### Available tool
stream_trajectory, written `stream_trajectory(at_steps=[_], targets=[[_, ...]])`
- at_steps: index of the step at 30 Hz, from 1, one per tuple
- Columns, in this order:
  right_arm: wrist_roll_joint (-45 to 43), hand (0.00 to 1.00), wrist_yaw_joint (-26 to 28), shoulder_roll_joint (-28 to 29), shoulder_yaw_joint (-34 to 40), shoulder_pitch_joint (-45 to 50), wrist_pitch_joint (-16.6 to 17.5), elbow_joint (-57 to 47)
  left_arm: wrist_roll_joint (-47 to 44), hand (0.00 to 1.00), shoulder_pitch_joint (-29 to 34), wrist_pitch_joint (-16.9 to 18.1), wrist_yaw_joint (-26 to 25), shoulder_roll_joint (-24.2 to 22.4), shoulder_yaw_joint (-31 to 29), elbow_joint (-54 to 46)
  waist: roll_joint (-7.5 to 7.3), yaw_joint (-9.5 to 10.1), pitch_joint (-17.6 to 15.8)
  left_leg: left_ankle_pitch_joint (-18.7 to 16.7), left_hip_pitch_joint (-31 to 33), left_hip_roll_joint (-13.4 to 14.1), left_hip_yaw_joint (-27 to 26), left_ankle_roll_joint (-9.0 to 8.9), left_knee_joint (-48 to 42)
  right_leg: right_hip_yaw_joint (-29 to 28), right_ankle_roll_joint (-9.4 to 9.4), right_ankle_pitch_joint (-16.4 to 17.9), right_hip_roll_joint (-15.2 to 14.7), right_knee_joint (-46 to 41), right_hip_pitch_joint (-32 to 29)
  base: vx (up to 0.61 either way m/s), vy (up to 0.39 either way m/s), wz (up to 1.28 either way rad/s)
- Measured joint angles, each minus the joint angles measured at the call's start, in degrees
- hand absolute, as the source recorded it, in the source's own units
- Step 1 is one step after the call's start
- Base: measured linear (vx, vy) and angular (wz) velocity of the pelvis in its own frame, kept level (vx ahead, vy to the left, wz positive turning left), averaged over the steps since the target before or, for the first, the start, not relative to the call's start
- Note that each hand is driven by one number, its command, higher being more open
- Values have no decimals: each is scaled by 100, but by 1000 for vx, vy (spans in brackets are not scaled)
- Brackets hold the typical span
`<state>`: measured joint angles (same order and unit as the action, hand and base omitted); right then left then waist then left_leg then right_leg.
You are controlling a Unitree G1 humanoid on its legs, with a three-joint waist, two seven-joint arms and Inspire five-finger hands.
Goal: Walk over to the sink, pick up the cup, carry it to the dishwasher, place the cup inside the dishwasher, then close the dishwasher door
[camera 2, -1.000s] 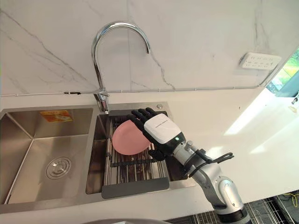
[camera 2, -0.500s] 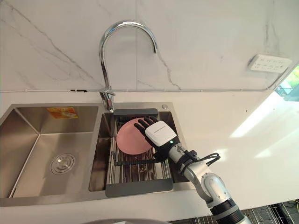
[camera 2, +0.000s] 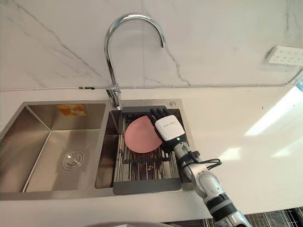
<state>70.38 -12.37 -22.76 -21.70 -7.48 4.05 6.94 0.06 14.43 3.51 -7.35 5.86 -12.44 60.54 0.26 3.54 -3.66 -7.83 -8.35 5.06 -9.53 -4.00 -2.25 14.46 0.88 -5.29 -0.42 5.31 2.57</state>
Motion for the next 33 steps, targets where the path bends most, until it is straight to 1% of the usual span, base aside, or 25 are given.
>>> stream_trajectory(at_steps=[5,10,14,18,23,25,28,30,31,32,33], targets=[[183,0,-413,-1,-118,-14,-7,216,1,100,-4,35,-11,0,2,-17,-3,-4,-16,12,17,-3,26,15,0,18,0,-2,-4,0,-2,-4,3,1],[200,0,-783,-9,-114,-262,-3,345,5,100,-4,100,-14,-12,3,-38,-5,16,-58,33,56,-3,60,19,7,49,-3,-3,-5,0,-31,-13,7,3],[175,0,-927,-24,-113,-331,89,344,6,100,-4,164,-21,-19,1,-55,-16,36,-87,33,66,-4,75,19,21,61,1,-7,-6,-1,-46,0,0,0],[59,0,-1004,-27,-106,-333,249,298,8,100,-2,193,-56,-27,-2,-148,-20,31,-144,33,58,-19,84,19,29,64,13,-16,-21,-1,-44,-1,16,0],[-360,0,-1002,-217,-70,-321,313,-321,9,100,28,249,-129,-33,-28,-172,-11,9,-175,33,32,-32,54,19,33,28,45,-38,-31,-1,-38,-11,14,-3],[-627,0,-1004,-200,343,-319,329,-793,10,100,48,288,-159,-44,-76,-171,3,10,-185,33,13,-35,22,19,33,-2,47,-43,-31,-1,-30,-2,2,-6],[-873,0,-1002,-206,854,-317,377,-1187,24,100,58,326,-181,-45,-85,-167,1,23,-184,35,17,-35,-26,24,19,-29,28,-57,-26,-1,-37,-2,1,-5],[-1182,0,-999,-256,1426,-313,403,-1635,248,100,55,373,-205,-45,-99,-167,2,12,-184,37,46,-36,-52,27,-1,-62,-3,-79,-23,-1,-69,-21,10,-6],[-1237,0,-1000,-286,1537,-314,406,-1720,297,100,53,391,-205,-46,-110,-167,2,6,-184,37,51,-37,-53,27,-9,-107,-13,-87,-18,-1,-84,-29,16,-16],[-1299,0,-999,-377,1704,-314,416,-1863,372,100,51,436,-204,-48,-120,-167,0,6,-183,31,59,-50,-57,40,-37,-205,-28,-104,-8,-1,-124,-38,23,-36],[-1303,0,-1000,-507,1746,-369,444,-1921,390,100,58,469,-207,-66,-122,-176,-2,13,-182,-19,111,-94,-2,120,-196,-384,-48,-135,3,-2,-201,-42,29,-55]])
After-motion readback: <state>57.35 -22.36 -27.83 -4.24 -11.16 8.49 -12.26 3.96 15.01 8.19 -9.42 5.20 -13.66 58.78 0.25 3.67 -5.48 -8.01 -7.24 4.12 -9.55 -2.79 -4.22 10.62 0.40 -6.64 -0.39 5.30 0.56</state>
